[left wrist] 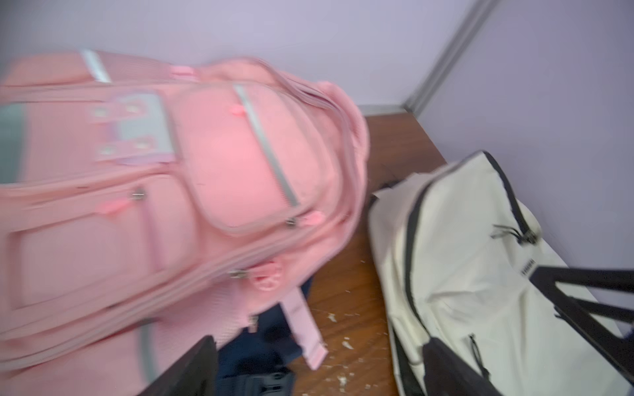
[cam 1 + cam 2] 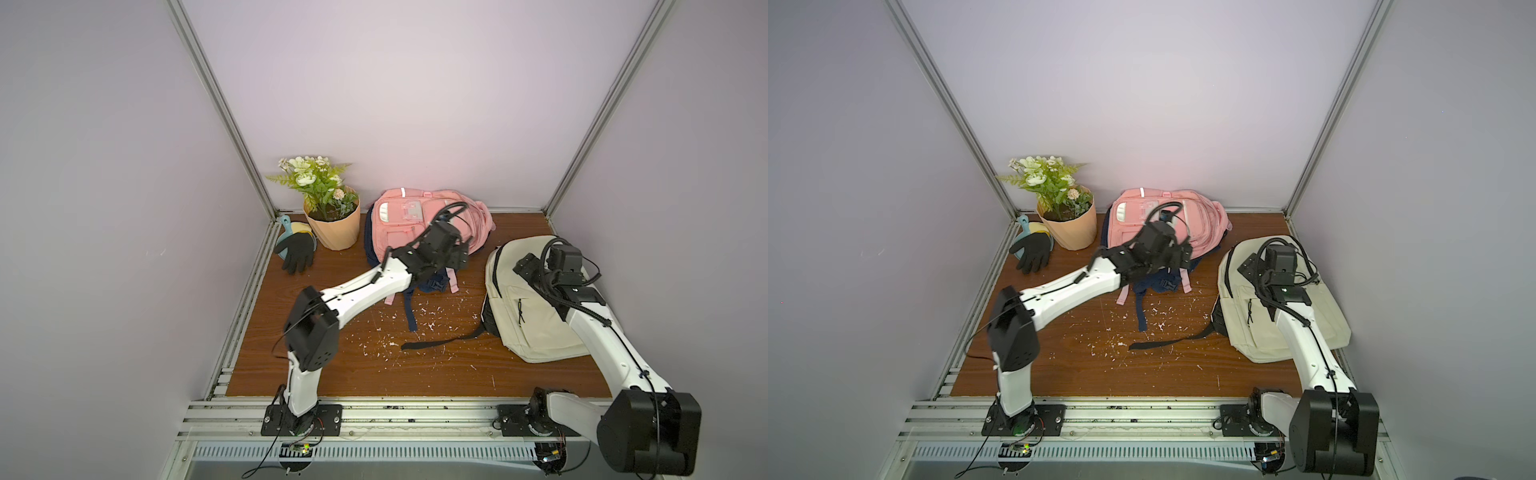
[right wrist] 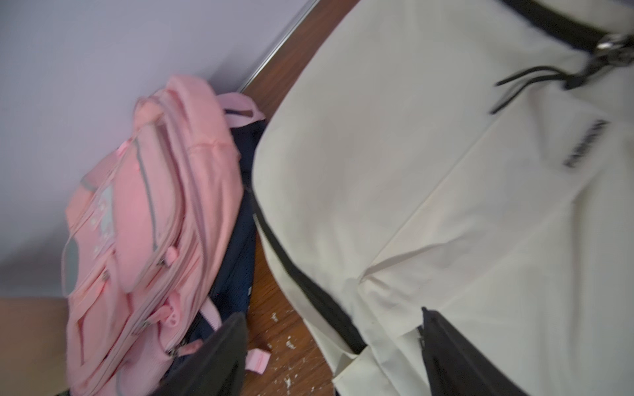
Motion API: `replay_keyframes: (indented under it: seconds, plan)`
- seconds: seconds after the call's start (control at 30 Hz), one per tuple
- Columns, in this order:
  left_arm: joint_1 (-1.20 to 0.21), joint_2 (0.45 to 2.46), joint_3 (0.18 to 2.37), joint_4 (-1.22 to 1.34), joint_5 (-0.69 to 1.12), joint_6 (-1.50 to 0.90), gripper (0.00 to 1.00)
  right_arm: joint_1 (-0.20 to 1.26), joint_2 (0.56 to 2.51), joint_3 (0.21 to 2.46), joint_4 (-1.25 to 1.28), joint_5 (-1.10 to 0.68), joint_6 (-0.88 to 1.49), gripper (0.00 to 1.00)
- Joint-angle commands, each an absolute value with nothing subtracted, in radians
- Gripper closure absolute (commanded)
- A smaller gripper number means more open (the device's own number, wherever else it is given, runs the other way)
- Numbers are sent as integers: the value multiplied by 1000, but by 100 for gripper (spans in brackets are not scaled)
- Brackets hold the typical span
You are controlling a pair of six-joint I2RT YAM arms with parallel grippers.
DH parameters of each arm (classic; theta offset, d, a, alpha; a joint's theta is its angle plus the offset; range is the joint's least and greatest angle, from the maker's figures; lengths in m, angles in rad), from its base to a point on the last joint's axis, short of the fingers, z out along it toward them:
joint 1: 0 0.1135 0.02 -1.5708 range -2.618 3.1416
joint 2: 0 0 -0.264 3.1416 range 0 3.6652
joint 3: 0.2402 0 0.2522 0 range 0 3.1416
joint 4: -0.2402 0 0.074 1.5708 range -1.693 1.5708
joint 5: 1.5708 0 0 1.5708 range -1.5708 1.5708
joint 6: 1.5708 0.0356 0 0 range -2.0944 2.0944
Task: Zip up the backpack
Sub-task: Adjust the backpack at the center of the board.
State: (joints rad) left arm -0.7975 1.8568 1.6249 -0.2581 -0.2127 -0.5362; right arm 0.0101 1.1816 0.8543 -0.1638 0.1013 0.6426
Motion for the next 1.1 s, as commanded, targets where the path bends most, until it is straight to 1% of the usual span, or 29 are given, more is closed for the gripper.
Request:
replay_keyframes:
  seconds: [0.0,0.07,0.13,0.23,0.37,0.53,0.63,0.7,0.8,0.9,1.07]
  plan:
    - [-649,1773,1411,-213,-247,-587,4,73,1248,890,-47,-19,607,17]
    - [-566,1708,1277,-109,-171,-602,4,112,1297,918,-9,-37,610,17]
    - [-508,1687,1206,-54,-160,-620,1,149,1349,960,15,-34,602,17]
    - [-441,1746,1236,-92,-112,-580,1,173,1441,1040,24,-38,601,17]
    - [-386,1804,1238,-54,-62,-573,0,177,1559,1128,27,-24,598,17]
    - [-347,1875,1270,-25,-19,-569,1,176,1695,1231,20,-25,596,19]
    - [-347,1919,1298,-20,-5,-558,4,177,1771,1294,6,-15,595,21]
    - [-347,1935,1307,-5,8,-556,8,179,1818,1326,2,-19,593,23]
    - [-347,1957,1326,7,33,-547,15,181,1874,1367,-3,-27,591,30]
    - [-347,1975,1350,8,47,-537,28,193,1900,1390,-3,-29,585,39]
    - [-348,1988,1370,3,58,-535,54,229,1894,1406,-24,13,565,66]
